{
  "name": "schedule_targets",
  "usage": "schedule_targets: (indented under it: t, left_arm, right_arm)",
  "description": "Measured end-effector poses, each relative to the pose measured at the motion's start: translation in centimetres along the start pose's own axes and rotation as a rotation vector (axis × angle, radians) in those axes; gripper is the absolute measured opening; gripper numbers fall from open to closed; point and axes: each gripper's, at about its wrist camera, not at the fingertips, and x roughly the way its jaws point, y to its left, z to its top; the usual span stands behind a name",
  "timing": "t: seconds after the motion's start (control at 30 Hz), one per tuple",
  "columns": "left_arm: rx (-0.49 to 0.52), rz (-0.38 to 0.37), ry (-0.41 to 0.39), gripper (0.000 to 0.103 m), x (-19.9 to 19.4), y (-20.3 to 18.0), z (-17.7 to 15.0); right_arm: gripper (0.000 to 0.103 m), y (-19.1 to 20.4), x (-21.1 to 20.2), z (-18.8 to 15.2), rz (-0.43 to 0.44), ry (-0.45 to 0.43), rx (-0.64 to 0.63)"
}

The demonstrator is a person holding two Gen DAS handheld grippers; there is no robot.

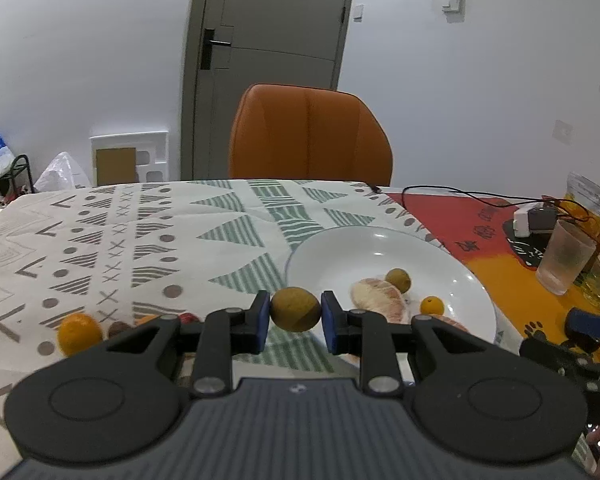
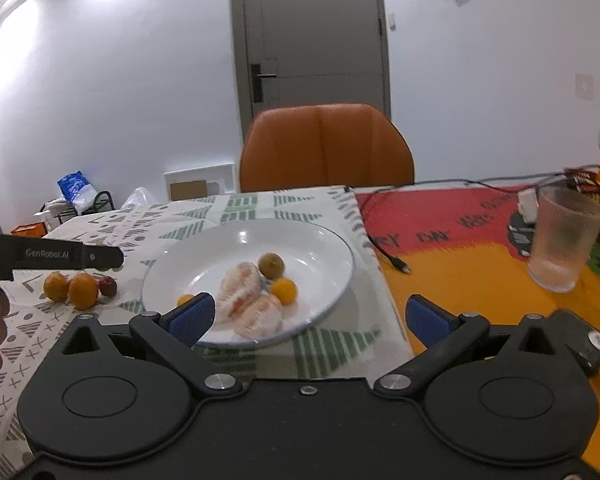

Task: Organize fruits
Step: 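Carry the kiwi over the white plate and open the left tool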

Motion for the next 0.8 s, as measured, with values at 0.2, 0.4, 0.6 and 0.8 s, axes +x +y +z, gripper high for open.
schedule_targets:
  t: [0.2, 0.4, 0.6, 0.8]
  left_arm:
    - [0.019, -0.022, 0.012, 0.026, 0.8, -1.2, 0.0]
    - [0.030, -0.025, 0.022, 0.026, 1.4, -1.9, -0.1]
    - [0.040, -0.022, 0.036, 0.026, 2.2, -2.4, -0.1]
    - [0.045, -0.020, 0.045, 0.026, 2.9, -2.7, -0.1]
  right_arm:
    - [0.103, -0.9, -0.5, -0.5, -0.001, 0.000, 0.016]
    - [0.103, -1.8, -0.2, -0.9, 0.010, 0.010, 0.033]
    - [0.103, -2.6, 0.2, -1.3, 0.022, 0.026, 0.067]
    - [0.103, -2.5, -0.5, -1.1, 0.039, 0.004, 0.062]
